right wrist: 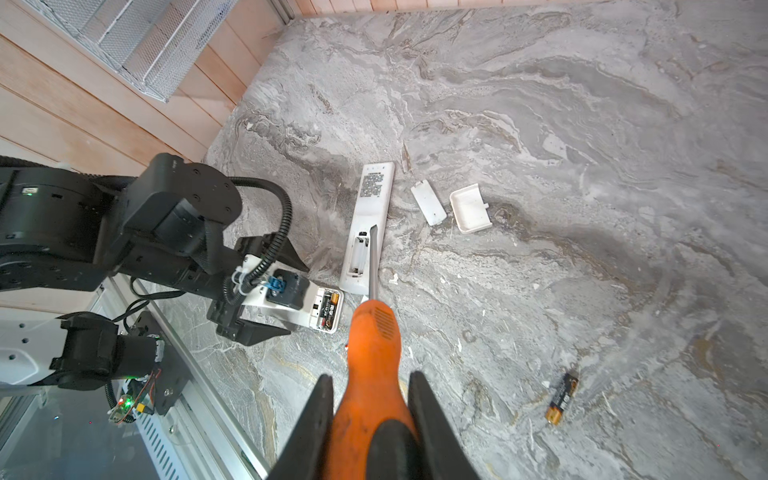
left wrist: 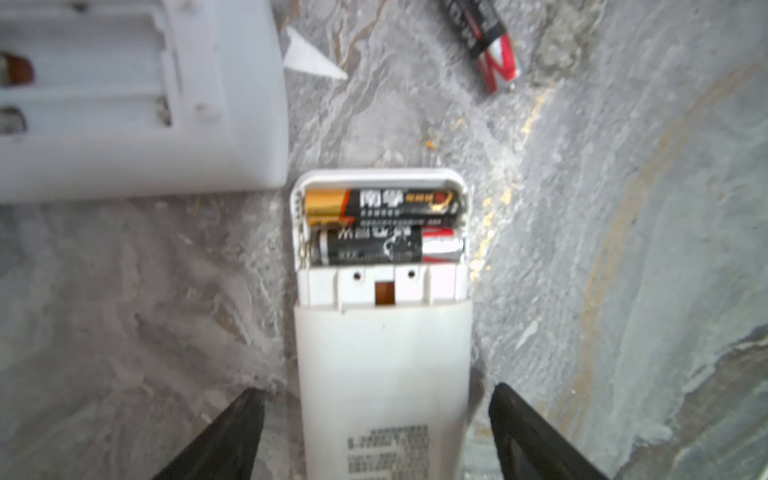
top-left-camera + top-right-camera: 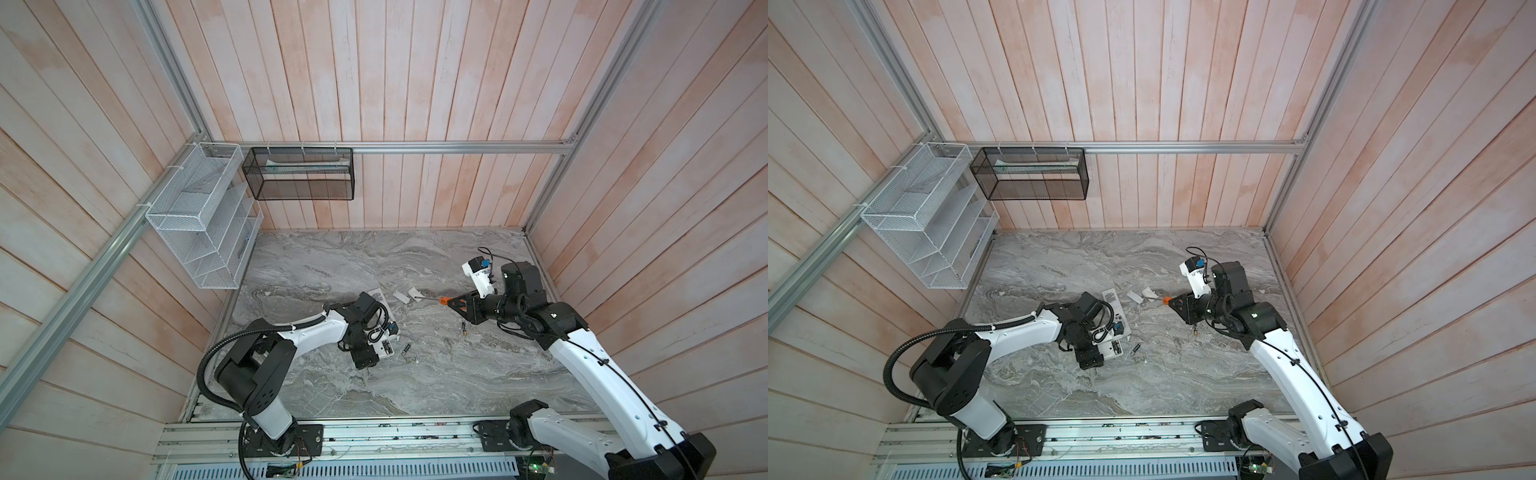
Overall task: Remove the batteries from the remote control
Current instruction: 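Raise the short remote with the left gripper toward the screwdriver tip, then pry the gold-topped battery out with the screwdriver in the right gripper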
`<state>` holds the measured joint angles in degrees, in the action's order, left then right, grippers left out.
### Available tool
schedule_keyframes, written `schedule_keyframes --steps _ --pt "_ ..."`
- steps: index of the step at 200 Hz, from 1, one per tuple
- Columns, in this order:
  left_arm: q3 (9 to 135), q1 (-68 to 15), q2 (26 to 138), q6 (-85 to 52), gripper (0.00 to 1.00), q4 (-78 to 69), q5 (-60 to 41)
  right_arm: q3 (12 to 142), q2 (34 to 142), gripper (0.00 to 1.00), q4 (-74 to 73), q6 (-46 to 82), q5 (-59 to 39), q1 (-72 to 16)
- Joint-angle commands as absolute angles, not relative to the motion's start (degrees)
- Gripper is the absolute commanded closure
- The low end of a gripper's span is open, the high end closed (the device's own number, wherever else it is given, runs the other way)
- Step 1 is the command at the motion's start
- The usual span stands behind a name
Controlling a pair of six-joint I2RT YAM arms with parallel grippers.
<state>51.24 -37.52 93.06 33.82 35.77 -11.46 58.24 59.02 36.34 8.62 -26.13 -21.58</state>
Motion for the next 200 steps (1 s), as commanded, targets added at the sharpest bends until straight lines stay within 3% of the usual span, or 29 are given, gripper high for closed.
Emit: schedule_keyframes --steps 1,29,68,115,139,158,200 --pt "48.2 -37.2 90.6 35.6 0.12 34.1 -11.2 59.4 59.9 0.97 41.0 4.1 -32.4 -21.5" --pt "45.5 -37.1 88.6 37.1 0.13 32.4 -11.6 57.1 62.6 1.00 39.7 -1.7 -38.5 -24.3" --pt "42.2 -37.0 86.3 37.7 0.19 29.1 -10.7 57.4 68.4 1.00 38.9 -13.2 -36.9 -33.3" --pt "41.5 -37.0 86.0 38.2 0.28 28.1 -11.9 57.7 74.4 1.00 39.6 -23.9 -33.7 -33.8" --pt "41.9 -37.0 86.8 38.3 0.36 28.1 -12.7 56.6 74.2 1.00 37.8 -27.8 -31.9 -34.1" --pt "42.4 -37.0 87.6 38.5 0.48 28.6 -13.1 54.8 73.3 1.00 35.8 -29.3 -31.3 -34.1" --pt "43.3 -37.0 88.6 38.8 0.54 29.4 -13.2 53.5 73.9 1.00 35.5 -31.8 -31.3 -34.0"
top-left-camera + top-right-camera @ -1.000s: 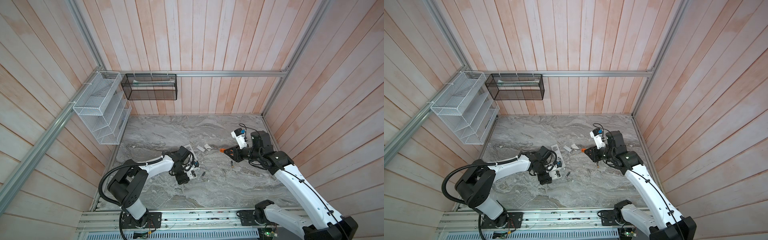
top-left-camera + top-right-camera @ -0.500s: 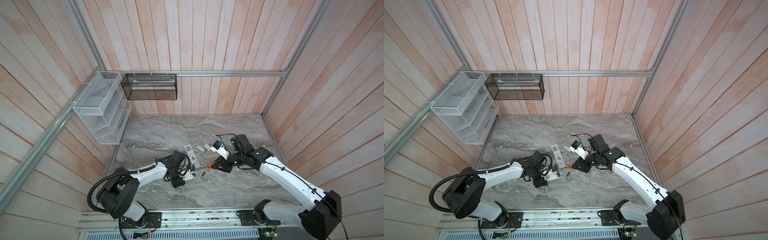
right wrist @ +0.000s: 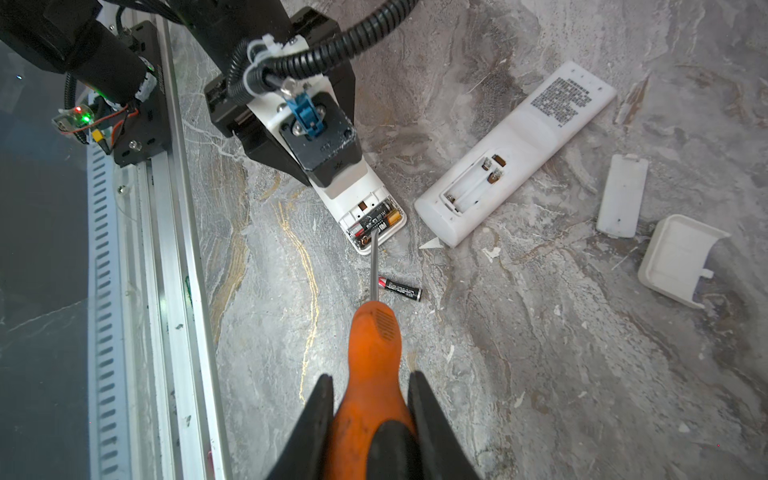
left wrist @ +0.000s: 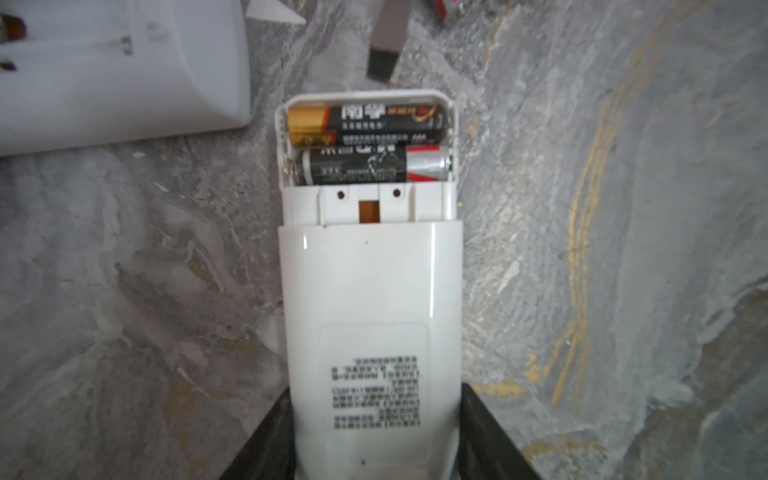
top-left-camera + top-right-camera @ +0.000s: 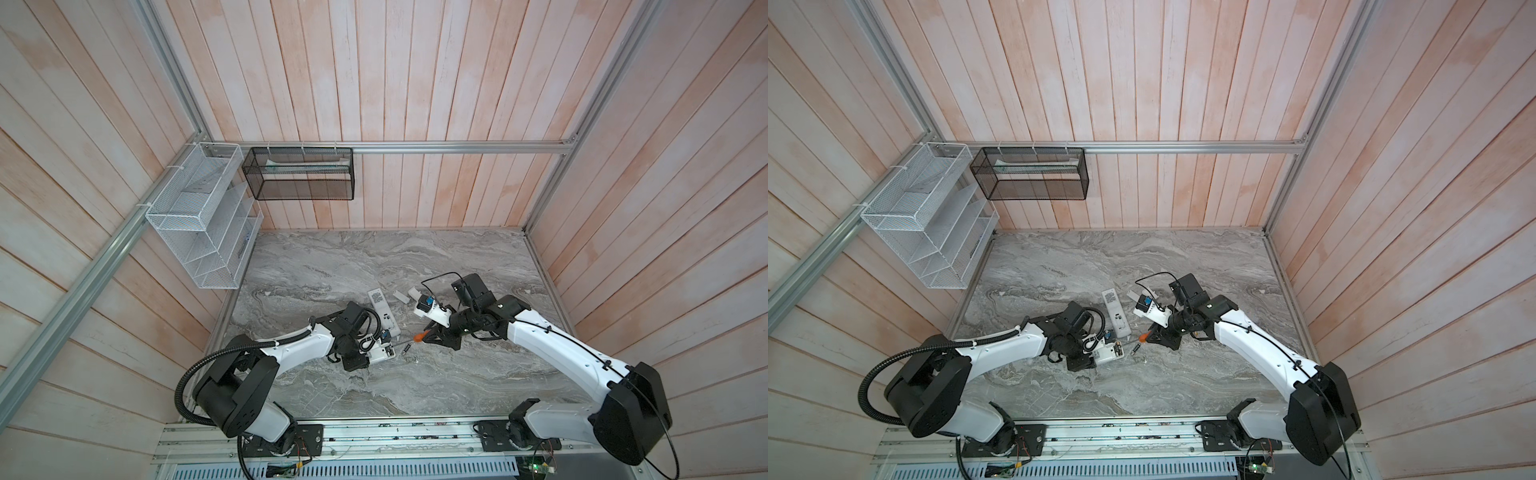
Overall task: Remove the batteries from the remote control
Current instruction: 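Pry the gold-topped battery out with the screwdriver in the right gripper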
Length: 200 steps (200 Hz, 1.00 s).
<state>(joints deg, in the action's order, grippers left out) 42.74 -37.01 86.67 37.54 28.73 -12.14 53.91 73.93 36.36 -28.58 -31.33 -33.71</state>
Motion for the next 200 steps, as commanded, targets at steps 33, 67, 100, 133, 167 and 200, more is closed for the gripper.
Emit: schedule_keyframes --steps 33,67,100,133,167,200 --pt "43.8 -37.3 89.2 38.9 0.57 29.9 -13.0 53.8 74.9 1.00 35.4 -32.1 -31.6 -34.1" --pt "44.3 -37.9 89.7 39.0 0.58 30.2 -12.7 53.4 75.4 1.00 35.0 -31.8 -32.2 -34.1" --pt "44.1 -38.1 89.5 39.2 0.59 30.2 -12.6 53.1 75.9 1.00 35.0 -32.0 -31.5 -34.0" --pt "43.8 -38.1 88.8 39.4 0.59 30.0 -12.3 53.3 76.9 1.00 34.7 -32.3 -30.9 -34.1" --pt "43.5 -38.2 88.3 39.5 0.59 29.9 -12.3 53.8 78.6 1.00 34.8 -32.9 -31.0 -34.2" --pt "43.5 -38.2 88.3 39.8 0.59 29.9 -12.5 53.6 78.9 1.00 34.9 -33.9 -30.3 -34.6"
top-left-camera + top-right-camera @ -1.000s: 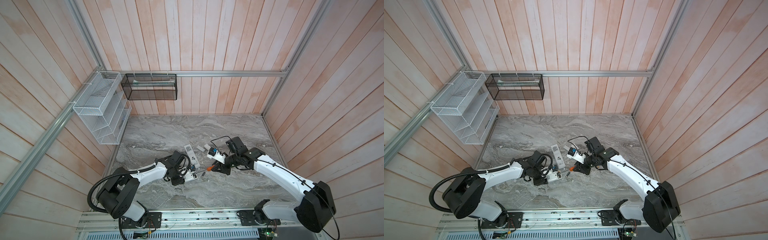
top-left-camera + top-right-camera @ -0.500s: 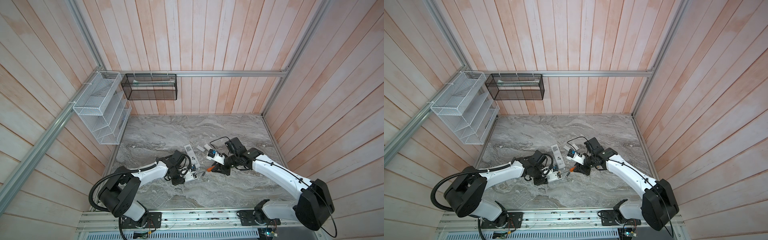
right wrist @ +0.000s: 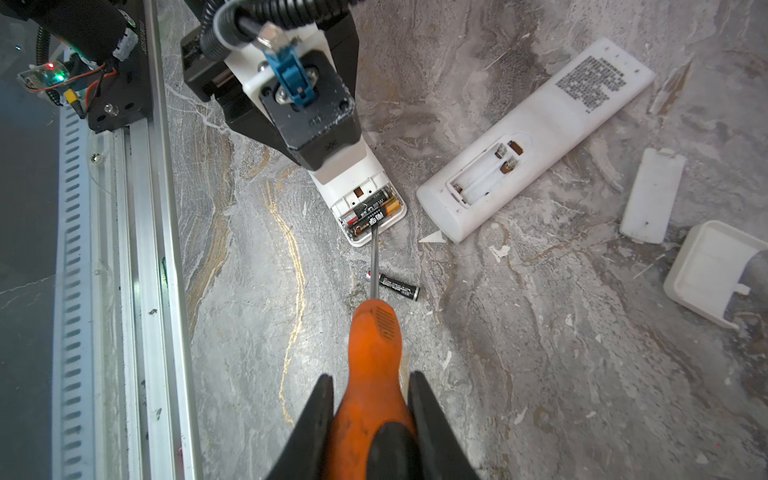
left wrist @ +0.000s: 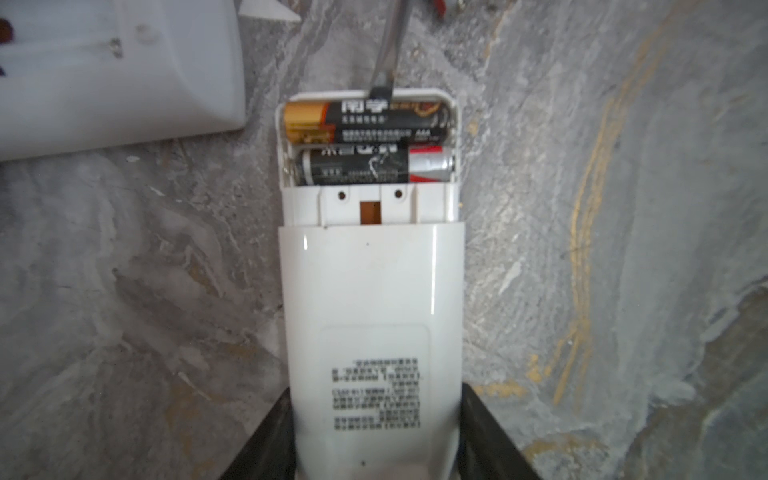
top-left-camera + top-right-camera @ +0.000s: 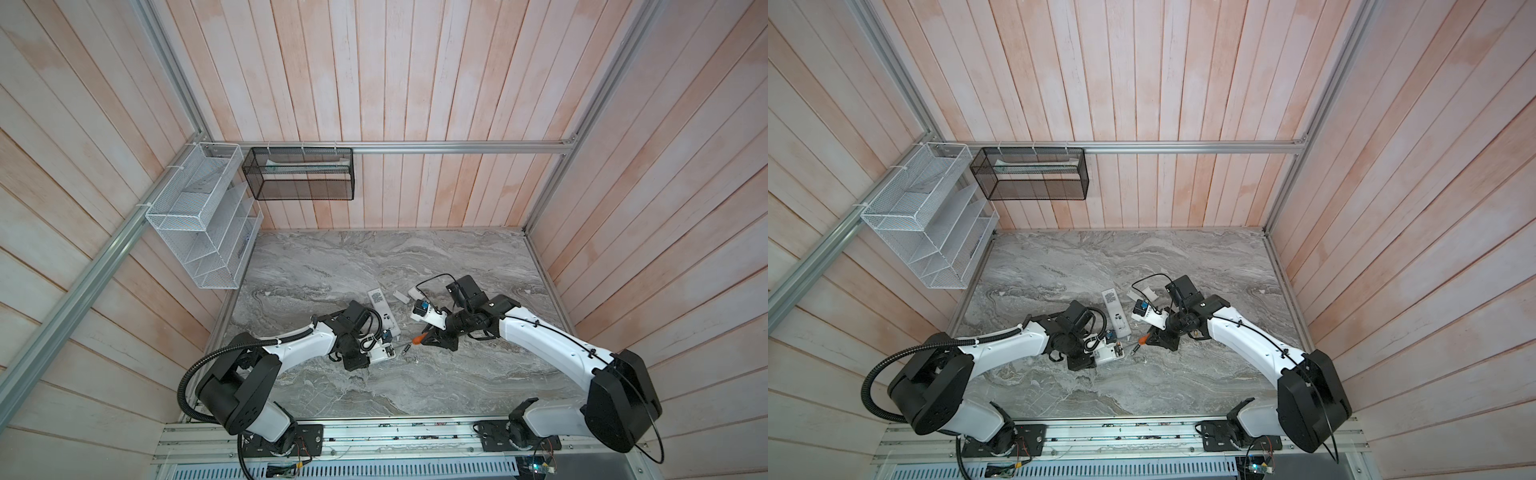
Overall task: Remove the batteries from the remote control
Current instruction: 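Pry the gold-topped battery out with the screwdriver in the right gripper, then pry the black battery out with the screwdriver while the left holds the remote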
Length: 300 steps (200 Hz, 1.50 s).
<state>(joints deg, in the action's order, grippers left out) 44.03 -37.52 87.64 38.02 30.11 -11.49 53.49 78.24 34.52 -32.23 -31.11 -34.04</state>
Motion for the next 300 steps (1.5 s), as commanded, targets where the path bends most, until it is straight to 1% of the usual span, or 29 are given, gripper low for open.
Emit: schedule_keyframes --steps 1,46,100,122,161,196,243,300 --pt "43.5 -38.2 88.4 39.8 0.59 29.9 -12.5 53.6 78.9 1.00 35.0 -33.9 -30.2 -34.6" --pt "43.8 -38.3 88.8 39.9 0.60 29.9 -12.7 53.2 79.1 1.00 35.3 -35.9 -28.5 -35.3" --pt "43.4 -38.3 88.3 40.0 0.60 29.8 -12.8 53.9 78.6 1.00 36.6 -36.2 -34.5 -35.3" --pt "43.5 -38.3 88.3 39.9 0.61 29.9 -12.7 54.0 78.7 1.00 36.8 -35.6 -35.1 -35.3" --pt "43.8 -38.4 88.6 39.8 0.62 30.1 -12.7 54.8 78.9 1.00 37.2 -34.7 -35.2 -35.3" --pt "44.3 -38.3 89.3 39.7 0.63 30.7 -13.0 56.6 78.3 1.00 38.1 -33.9 -33.2 -35.2" --pt "44.9 -35.0 87.8 39.2 0.64 31.4 -16.4 58.1 76.8 1.00 37.4 -31.0 -34.7 -33.8" --pt "45.0 -34.5 87.5 39.3 0.64 32.1 -16.6 58.4 77.8 1.00 36.5 -30.2 -34.3 -33.4"
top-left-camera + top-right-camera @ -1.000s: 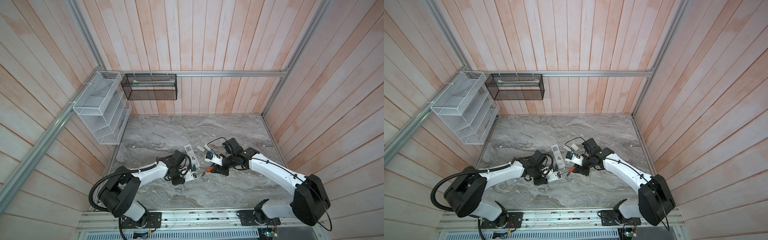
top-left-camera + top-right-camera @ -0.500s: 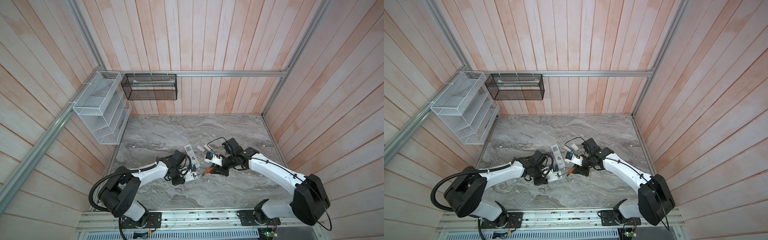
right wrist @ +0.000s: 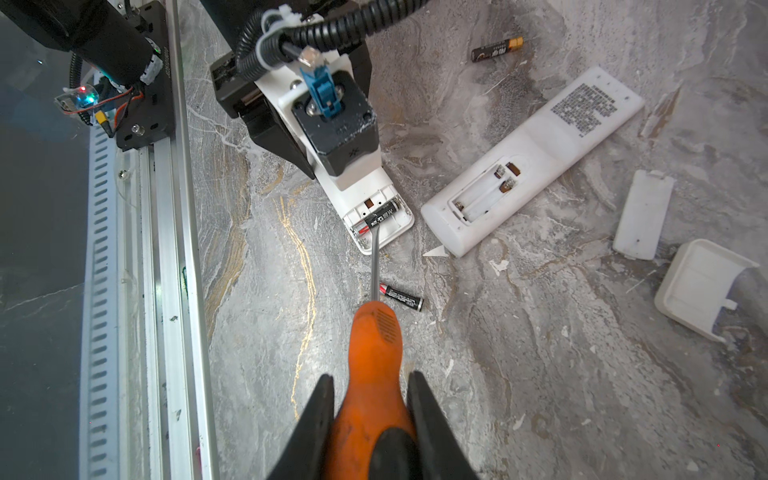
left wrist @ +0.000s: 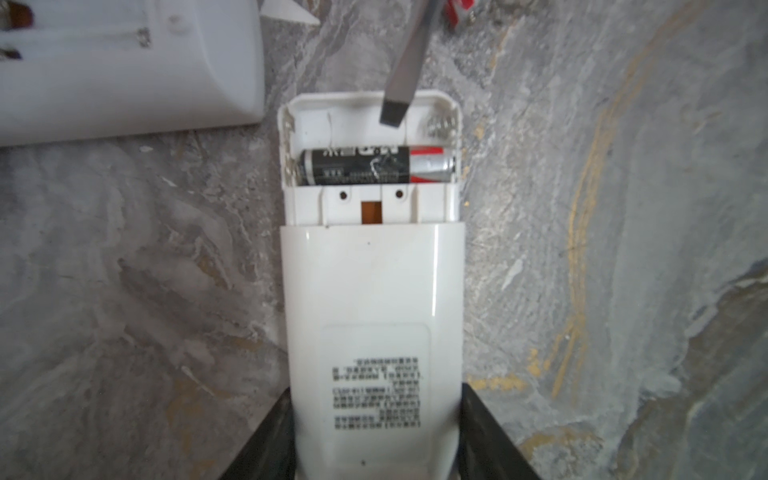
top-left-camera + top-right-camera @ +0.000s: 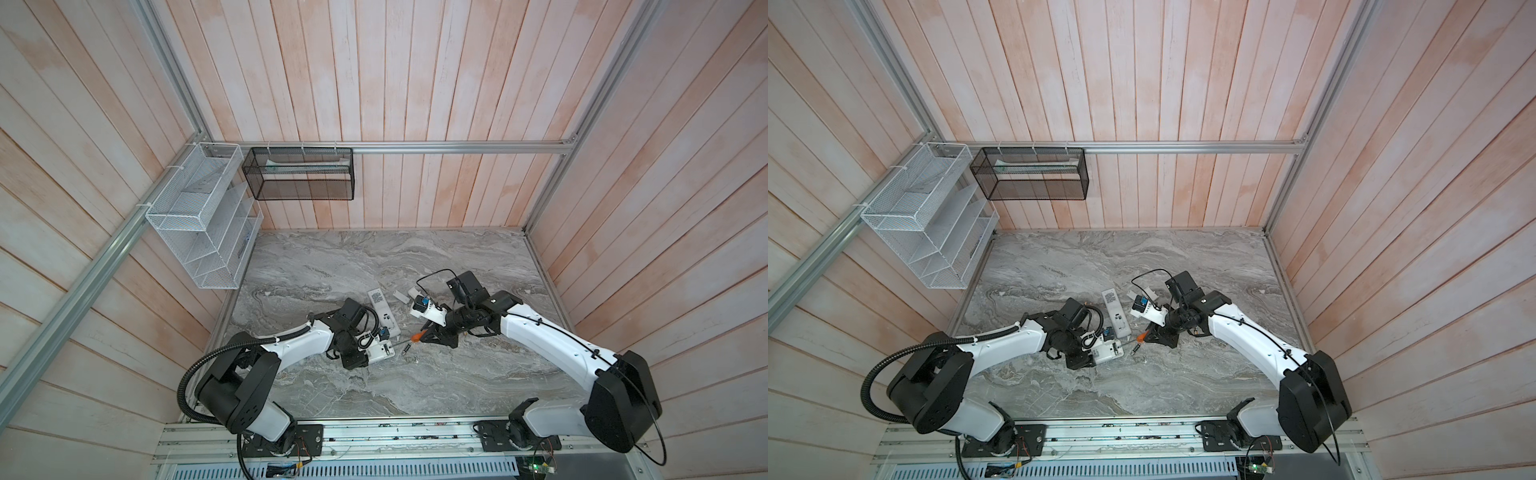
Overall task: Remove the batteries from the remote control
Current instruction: 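Pry the black battery out with the screwdriver while the left holds the remote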
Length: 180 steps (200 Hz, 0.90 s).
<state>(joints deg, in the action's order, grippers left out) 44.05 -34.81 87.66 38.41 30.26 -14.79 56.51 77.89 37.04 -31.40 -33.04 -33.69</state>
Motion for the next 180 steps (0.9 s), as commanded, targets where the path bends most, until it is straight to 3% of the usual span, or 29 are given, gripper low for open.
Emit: schedule_keyframes --steps 1,180 --pt "45.0 -34.5 87.5 39.3 0.64 32.1 -16.7 58.4 77.9 1.00 36.5 -30.2 -34.3 -33.5" --pt "45.4 -34.4 87.9 39.1 0.64 32.5 -18.1 53.8 83.5 1.00 32.5 -30.6 -37.6 -33.6"
